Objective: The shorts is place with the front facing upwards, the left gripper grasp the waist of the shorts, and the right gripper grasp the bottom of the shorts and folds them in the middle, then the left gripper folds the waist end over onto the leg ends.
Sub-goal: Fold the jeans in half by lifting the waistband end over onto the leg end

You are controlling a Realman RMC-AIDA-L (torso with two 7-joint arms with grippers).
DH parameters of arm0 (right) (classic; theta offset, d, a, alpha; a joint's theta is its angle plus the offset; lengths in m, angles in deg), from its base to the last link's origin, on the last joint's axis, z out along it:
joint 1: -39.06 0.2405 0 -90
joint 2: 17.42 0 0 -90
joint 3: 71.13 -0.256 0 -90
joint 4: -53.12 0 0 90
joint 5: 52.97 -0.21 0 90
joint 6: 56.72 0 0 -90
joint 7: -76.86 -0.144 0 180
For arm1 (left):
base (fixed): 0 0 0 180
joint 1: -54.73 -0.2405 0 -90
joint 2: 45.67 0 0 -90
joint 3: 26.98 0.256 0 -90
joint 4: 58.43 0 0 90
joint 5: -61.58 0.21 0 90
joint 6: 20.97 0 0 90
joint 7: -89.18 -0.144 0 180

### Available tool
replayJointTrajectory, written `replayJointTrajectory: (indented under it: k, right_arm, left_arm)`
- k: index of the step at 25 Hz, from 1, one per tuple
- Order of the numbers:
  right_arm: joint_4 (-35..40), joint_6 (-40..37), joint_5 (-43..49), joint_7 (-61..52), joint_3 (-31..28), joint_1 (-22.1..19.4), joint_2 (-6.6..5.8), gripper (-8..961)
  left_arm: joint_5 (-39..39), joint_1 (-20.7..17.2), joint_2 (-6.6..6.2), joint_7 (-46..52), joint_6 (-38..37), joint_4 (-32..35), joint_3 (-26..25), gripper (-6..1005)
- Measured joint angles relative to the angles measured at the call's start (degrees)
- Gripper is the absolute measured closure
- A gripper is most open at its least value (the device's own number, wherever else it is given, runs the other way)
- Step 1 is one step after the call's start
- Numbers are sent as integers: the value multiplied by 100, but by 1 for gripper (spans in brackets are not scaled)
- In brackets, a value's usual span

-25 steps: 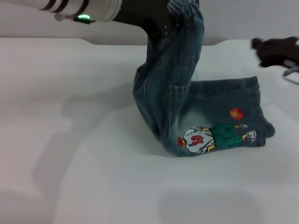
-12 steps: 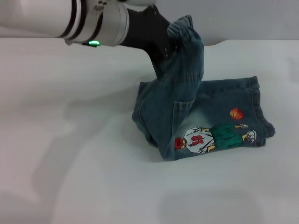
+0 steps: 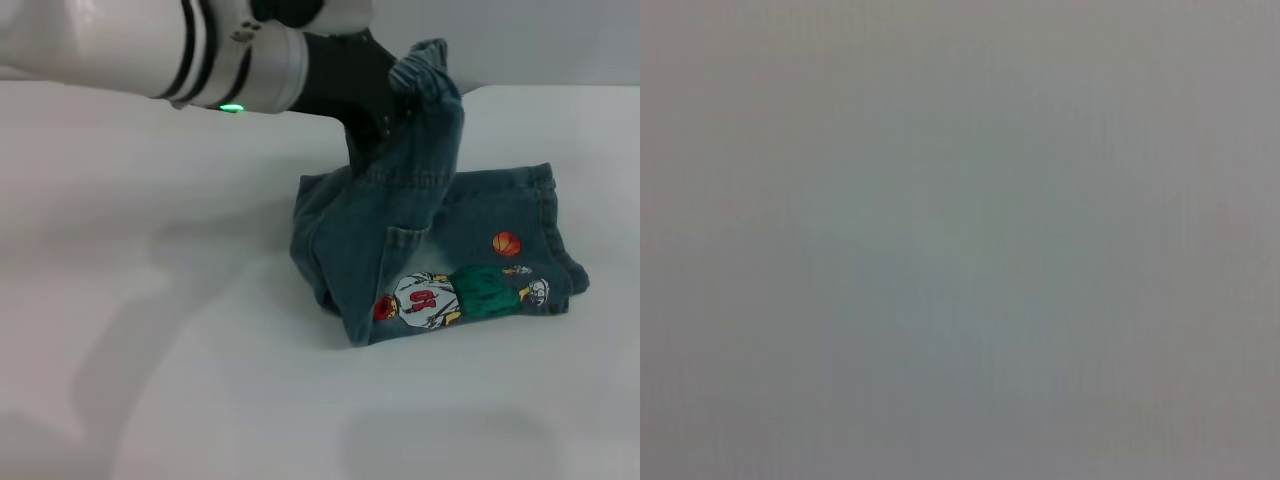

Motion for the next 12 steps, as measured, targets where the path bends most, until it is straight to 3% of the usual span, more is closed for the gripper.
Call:
replayJointTrajectory:
  k: [12]
  right_arm:
    - [6, -51, -115, 5, -8, -80, 10, 940]
  left_arm:
    - [-126, -197, 8, 239, 1047, -97, 976, 929]
